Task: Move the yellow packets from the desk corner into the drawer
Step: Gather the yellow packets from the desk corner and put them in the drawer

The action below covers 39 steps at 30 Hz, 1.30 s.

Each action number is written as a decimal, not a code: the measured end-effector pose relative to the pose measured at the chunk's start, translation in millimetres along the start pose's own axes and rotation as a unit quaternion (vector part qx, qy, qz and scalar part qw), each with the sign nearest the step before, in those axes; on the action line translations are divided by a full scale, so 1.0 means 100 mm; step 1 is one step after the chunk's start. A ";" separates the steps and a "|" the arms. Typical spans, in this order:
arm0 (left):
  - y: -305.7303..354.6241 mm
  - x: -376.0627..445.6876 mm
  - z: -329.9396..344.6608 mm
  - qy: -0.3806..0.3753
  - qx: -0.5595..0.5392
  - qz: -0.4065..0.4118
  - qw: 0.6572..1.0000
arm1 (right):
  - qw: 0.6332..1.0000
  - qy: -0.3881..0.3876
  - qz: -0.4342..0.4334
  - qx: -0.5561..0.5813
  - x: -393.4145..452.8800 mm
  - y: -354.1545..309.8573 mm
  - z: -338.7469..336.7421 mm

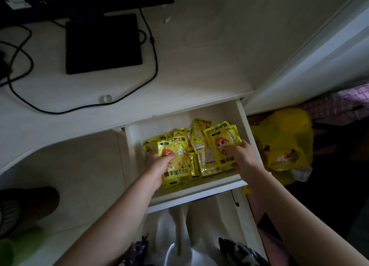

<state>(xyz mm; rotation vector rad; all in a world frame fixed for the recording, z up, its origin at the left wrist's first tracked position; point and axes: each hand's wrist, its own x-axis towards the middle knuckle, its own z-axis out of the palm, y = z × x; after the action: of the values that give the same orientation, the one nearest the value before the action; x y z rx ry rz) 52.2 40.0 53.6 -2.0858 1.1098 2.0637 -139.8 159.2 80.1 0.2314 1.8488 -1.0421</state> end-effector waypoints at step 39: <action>0.14 0.45 0.39 0.134 0.209 0.146 0.958 | 0.882 -0.051 -0.091 -0.459 0.80 -0.39 0.06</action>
<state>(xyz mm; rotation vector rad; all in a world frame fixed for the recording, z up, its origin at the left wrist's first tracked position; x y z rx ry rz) 6.6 26.7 14.8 -2.1172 1.8048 1.4700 -199.1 109.3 35.7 -0.5598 2.0822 -0.1910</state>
